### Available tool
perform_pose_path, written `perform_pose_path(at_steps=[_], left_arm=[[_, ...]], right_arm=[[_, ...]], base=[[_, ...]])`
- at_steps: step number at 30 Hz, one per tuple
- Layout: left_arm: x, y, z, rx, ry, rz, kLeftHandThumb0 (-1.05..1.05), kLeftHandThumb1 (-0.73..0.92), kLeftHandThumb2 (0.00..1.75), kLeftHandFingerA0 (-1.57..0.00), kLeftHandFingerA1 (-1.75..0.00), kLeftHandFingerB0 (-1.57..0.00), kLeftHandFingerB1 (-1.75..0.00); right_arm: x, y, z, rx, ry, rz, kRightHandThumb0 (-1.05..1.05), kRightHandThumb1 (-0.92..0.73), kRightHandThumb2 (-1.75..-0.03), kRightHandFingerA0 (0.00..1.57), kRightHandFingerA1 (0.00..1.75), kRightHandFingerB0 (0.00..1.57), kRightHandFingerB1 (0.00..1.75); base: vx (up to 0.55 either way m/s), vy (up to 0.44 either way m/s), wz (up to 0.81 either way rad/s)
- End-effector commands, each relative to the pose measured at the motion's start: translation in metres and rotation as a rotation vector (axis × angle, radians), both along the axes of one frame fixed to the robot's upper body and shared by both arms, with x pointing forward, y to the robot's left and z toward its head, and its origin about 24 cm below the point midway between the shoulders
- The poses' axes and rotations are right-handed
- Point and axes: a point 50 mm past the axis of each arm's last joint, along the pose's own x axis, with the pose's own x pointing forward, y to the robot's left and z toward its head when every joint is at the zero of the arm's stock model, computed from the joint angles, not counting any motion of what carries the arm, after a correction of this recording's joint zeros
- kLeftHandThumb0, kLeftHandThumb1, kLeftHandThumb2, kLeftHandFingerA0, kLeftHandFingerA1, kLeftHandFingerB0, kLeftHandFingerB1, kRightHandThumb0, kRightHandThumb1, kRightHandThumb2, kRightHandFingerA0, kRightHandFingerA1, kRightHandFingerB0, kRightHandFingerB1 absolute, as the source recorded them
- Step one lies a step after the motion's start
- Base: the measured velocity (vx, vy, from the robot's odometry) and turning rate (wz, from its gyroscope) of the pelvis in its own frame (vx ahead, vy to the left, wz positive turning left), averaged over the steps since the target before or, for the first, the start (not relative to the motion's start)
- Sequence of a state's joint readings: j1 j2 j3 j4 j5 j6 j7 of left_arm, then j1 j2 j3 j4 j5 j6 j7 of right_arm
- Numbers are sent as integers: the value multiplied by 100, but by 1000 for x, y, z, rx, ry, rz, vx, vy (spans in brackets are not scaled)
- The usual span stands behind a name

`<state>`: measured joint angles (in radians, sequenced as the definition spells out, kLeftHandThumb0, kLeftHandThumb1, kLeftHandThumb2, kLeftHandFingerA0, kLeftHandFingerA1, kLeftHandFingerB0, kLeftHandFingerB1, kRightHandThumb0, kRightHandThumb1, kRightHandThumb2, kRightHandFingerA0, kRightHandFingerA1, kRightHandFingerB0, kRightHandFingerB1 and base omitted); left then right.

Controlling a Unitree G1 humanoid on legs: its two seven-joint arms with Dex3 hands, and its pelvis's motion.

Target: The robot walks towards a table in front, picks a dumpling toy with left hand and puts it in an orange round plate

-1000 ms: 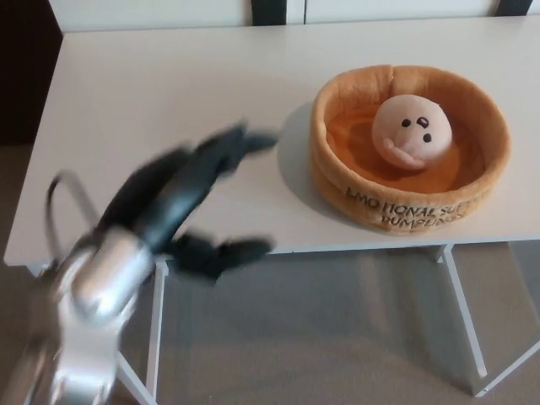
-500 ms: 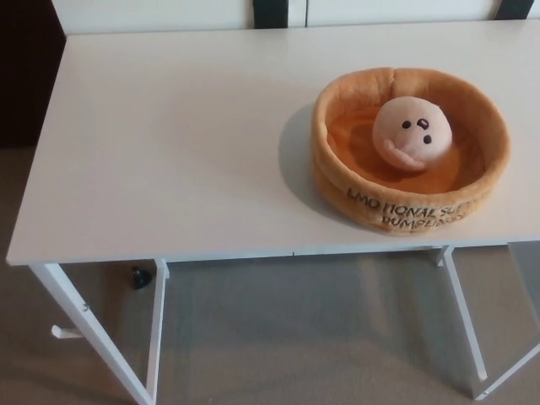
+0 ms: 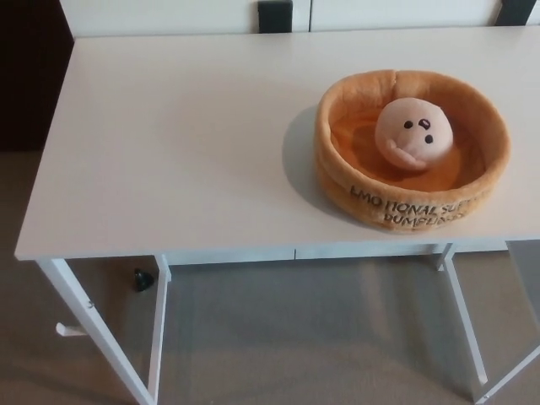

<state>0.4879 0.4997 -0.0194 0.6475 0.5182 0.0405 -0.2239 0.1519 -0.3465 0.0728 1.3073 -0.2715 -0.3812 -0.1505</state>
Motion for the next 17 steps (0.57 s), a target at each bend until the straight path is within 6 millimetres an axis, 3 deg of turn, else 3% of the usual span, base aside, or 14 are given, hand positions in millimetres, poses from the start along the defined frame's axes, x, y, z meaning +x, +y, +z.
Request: perform_pose_path(at_steps=[1, 3, 4, 5, 6, 8, 9, 16, 17], left_arm=[[7, 15, -19, 77, -238, 406, -32, 57, 57, -78, -72, -32, -32], [6, 14, -21, 83, -229, 392, -32, 57, 57, -78, -72, -32, -32], [3, 11, -23, 67, -216, 377, -29, 58, 57, -76, -73, -34, -32], [2, 11, -23, 62, -214, 374, -29, 58, 57, -76, -73, -34, -32], [1, 12, -23, 48, -201, 360, -32, 58, 57, -75, -70, -32, -31], [0, 13, -22, 33, -186, 344, -32, 58, 57, -75, -70, -32, -31], [2, 15, -21, 24, -183, 340, -34, 57, 57, -72, -71, -30, -31], [-10, 16, -21, 38, -174, 344, -32, 59, 58, -74, -74, -28, -30], [-10, 14, -22, 44, -185, 339, -32, 60, 58, -76, -74, -31, -31]], right_arm=[[-14, -1, -3, -9, 59, -60, -45, -69, -60, 67, 43, 44, 35], [-12, -2, -3, -5, 57, -72, -45, -69, -60, 67, 43, 44, 35], [-9, -5, -1, -17, 53, -68, -51, -57, -87, 58, 57, 37, 48], [-9, -6, -1, -20, 52, -66, -51, -57, -87, 58, 57, 37, 48], [-8, -8, 0, -17, 49, -73, -45, -69, -61, 60, 41, 43, 34], [-7, -8, 0, -10, 46, -83, -45, -69, -61, 60, 41, 43, 34], [-5, -9, 1, -4, 34, -81, -52, -56, -86, 54, 55, 37, 47], [-12, -6, -1, 6, 47, -87, -52, -57, -87, 54, 55, 36, 47], [-12, -6, 0, 3, 46, -84, -45, -68, -61, 60, 41, 43, 34]], base=[[0, 0, 0], [0, 0, 0], [0, 0, 0], [0, 0, 0], [0, 0, 0], [0, 0, 0], [0, 0, 0], [0, 0, 0], [0, 0, 0]])
